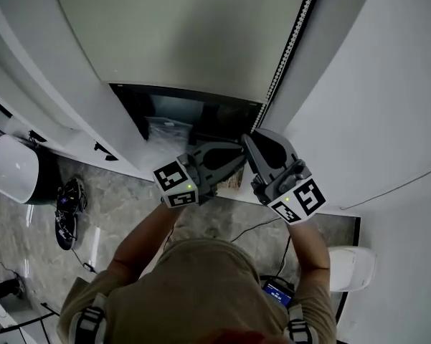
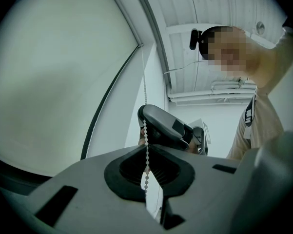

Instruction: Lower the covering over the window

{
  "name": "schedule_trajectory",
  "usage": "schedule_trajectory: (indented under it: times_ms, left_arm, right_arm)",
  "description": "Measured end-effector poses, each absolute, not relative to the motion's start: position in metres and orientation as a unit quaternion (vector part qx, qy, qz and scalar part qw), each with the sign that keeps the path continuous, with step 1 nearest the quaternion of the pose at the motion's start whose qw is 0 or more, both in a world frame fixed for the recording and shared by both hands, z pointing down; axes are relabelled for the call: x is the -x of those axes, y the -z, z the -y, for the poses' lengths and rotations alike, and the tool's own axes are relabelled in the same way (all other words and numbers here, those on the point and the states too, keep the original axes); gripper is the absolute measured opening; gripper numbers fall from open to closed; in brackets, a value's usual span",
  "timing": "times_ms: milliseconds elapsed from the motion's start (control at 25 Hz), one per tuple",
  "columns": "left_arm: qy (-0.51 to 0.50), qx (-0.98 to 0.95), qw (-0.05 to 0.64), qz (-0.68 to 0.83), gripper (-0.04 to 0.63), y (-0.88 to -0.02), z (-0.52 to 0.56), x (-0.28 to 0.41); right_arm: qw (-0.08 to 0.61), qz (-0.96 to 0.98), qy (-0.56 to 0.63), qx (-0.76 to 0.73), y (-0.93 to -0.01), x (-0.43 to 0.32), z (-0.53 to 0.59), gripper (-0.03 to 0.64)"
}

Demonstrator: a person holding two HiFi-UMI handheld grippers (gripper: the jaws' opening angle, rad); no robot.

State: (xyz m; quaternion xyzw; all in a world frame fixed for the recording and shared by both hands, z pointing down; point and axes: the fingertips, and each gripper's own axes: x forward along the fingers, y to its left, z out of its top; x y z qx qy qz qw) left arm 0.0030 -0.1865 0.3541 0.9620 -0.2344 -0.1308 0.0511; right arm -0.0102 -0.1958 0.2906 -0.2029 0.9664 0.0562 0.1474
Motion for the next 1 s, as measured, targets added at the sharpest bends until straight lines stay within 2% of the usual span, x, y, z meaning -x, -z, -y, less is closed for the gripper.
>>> schedule_trajectory:
  times_ms: [280, 480, 680, 1000]
  left_arm:
    - [0.127, -0.967, 0.050, 0.214, 0.025, -0.355, 0.193, 0.006]
    - [0.119, -0.972, 0.059, 0.194, 0.025, -0.361, 0.202, 0.043]
    - [0.123, -0.975, 0.061, 0.173, 0.025, -0.363, 0.211, 0.048]
    - [0.129, -0.978, 0.070, 0.146, 0.025, -0.375, 0.197, 0.106]
  right_arm:
    - [0.150, -0.960, -0.048, 0.232, -0.292, 0.018, 0.205, 0.018]
    - [0.117, -0.958, -0.049, 0.257, -0.297, 0.057, 0.214, 0.018]
    - [0.104, -0.954, -0.050, 0.278, -0.296, 0.063, 0.224, 0.020]
    - [0.089, -0.947, -0.057, 0.304, -0.305, 0.121, 0.212, 0.020]
